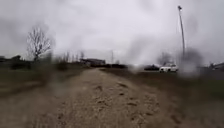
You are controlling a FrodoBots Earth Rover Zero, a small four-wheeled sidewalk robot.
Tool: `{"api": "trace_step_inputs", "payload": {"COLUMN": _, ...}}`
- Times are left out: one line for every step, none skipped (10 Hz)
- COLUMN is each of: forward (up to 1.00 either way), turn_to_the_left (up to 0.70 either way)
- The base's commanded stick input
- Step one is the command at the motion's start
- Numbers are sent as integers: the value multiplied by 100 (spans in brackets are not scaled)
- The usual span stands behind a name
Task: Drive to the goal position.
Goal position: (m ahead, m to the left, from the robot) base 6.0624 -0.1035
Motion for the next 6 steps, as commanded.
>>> {"api": "trace_step_inputs", "payload": {"forward": 100, "turn_to_the_left": 0}}
{"api": "trace_step_inputs", "payload": {"forward": 100, "turn_to_the_left": 0}}
{"api": "trace_step_inputs", "payload": {"forward": 100, "turn_to_the_left": 0}}
{"api": "trace_step_inputs", "payload": {"forward": 100, "turn_to_the_left": 0}}
{"api": "trace_step_inputs", "payload": {"forward": 100, "turn_to_the_left": 0}}
{"api": "trace_step_inputs", "payload": {"forward": 100, "turn_to_the_left": 0}}
